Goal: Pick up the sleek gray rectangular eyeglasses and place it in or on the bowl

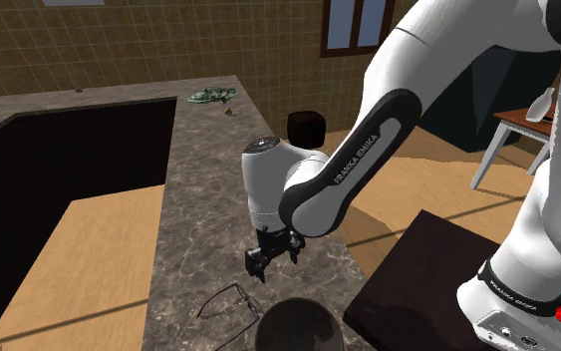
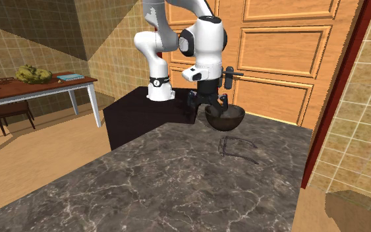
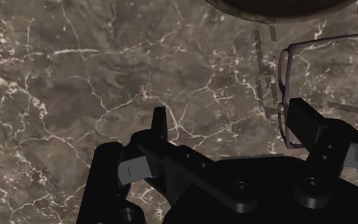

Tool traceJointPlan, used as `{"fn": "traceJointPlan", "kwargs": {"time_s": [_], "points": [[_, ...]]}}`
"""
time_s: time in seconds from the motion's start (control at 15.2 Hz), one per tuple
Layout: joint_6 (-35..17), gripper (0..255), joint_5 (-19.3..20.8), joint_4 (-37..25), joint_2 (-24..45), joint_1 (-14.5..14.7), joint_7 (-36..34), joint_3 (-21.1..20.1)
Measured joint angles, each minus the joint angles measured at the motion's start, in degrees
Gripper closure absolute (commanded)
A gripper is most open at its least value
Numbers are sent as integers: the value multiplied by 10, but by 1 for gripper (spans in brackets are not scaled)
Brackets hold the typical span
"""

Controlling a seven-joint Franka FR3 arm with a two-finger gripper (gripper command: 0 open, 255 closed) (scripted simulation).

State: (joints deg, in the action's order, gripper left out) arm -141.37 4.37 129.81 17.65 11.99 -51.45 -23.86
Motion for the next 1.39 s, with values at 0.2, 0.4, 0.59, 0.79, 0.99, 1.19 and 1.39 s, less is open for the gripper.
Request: {"fn": "traceJointPlan", "kwargs": {"time_s": [0.2,0.4,0.59,0.79,0.99,1.19,1.39], "points": [[-8,0,24,-55,63,26,-31,11],[-19,0,44,-112,126,56,-60,24],[-25,0,55,-155,174,74,-73,35],[-37,0,62,-167,198,82,-78,42],[-52,0,69,-174,219,89,-82,50],[-59,0,71,-175,228,93,-85,53],[-61,0,72,-175,229,94,-85,53]]}}
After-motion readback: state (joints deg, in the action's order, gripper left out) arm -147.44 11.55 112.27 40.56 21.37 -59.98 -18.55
